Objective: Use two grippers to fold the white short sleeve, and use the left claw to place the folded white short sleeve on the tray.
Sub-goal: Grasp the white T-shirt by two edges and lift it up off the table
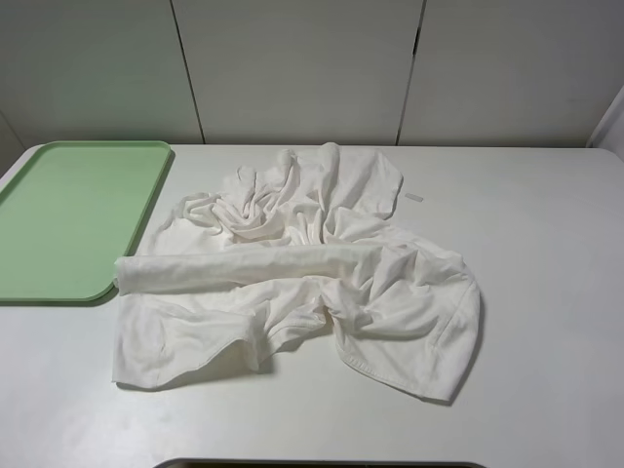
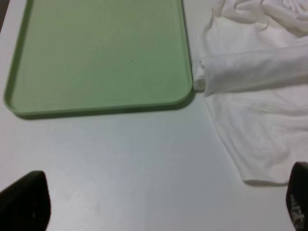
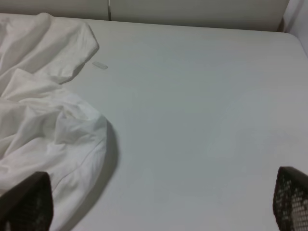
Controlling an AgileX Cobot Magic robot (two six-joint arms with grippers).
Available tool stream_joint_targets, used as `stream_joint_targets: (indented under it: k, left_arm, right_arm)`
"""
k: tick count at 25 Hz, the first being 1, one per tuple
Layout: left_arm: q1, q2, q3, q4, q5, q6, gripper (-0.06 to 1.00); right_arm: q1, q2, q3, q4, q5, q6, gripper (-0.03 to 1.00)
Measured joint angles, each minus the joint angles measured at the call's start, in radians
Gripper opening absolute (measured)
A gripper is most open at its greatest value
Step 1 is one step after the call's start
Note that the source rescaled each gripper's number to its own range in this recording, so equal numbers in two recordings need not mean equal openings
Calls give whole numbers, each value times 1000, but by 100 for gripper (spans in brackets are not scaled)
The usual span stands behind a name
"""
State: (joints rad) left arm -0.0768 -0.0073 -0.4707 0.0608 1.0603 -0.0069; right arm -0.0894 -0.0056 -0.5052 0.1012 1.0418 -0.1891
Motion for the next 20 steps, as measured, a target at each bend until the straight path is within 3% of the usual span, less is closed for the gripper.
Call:
stream_joint_targets:
  k: [20]
  left_arm:
    - [0,0,0,10,-4,0,98]
  right_arm:
    - [0,0,0,0,0,0,100]
